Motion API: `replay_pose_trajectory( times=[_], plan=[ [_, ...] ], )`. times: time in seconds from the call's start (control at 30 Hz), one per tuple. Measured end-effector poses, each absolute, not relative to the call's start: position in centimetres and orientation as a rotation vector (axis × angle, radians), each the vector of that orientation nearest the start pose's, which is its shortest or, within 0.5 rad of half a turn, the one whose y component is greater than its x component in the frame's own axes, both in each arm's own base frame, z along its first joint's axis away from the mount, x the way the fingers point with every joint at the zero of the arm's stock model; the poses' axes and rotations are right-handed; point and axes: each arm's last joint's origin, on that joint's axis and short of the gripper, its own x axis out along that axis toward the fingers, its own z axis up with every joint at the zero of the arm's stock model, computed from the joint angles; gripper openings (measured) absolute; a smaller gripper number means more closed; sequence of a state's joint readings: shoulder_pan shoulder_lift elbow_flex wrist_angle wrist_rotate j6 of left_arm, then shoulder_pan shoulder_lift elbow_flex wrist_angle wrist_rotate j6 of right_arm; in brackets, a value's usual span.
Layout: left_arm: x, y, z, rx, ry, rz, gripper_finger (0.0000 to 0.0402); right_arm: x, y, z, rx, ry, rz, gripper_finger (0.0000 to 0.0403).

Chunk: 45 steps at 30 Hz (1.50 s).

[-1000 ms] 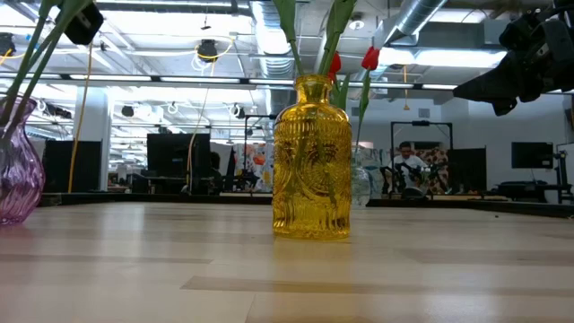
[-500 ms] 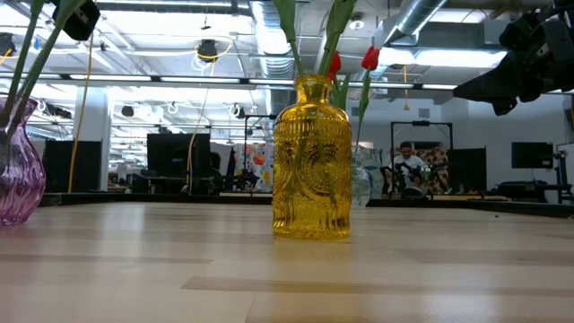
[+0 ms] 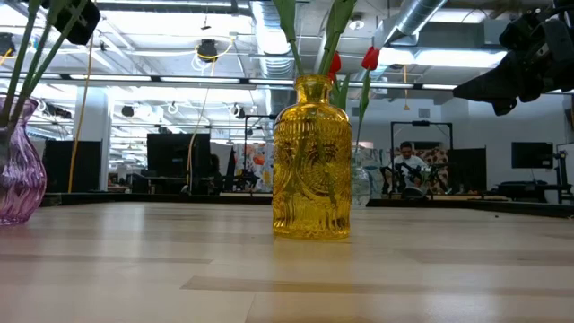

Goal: Sort flowers into vase by color
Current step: Put the black flower into the purple vase

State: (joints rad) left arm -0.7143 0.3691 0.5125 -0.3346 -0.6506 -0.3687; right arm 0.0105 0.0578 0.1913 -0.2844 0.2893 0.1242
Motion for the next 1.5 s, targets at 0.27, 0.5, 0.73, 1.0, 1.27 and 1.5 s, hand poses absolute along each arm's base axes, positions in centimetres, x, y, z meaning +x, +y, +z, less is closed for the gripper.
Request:
replay_pose_trajectory(
  times=[0.27, 0.5, 0.73, 1.0, 1.27, 1.5],
  plan=[
    [9.1, -6.0, 26.8, -0.24, 0.219, 0.013, 0.0011, 8.6, -0.7, 19.6, 0.1, 0.132, -0.287, 0.0031],
    [9.2, -6.5, 26.5, -0.277, 0.243, 0.012, 0.0011, 8.6, -0.7, 19.7, 0.1, 0.132, -0.287, 0.003],
    [9.1, -6.6, 26.4, -0.302, 0.255, -0.02, 0.0011, 8.6, -0.7, 19.7, 0.099, 0.132, -0.286, 0.0031],
    [9.1, -6.7, 26.4, -0.322, 0.266, -0.045, 0.0014, 8.6, -0.7, 19.7, 0.099, 0.132, -0.287, 0.0031],
    [9.1, -6.6, 26.4, -0.347, 0.265, -0.038, 0.0056, 8.6, -0.7, 19.7, 0.099, 0.132, -0.286, 0.0031],
    [9.0, -6.7, 26.5, -0.357, 0.286, -0.103, 0.0107, 8.6, -0.7, 19.6, 0.099, 0.132, -0.286, 0.0031]
  ],
)
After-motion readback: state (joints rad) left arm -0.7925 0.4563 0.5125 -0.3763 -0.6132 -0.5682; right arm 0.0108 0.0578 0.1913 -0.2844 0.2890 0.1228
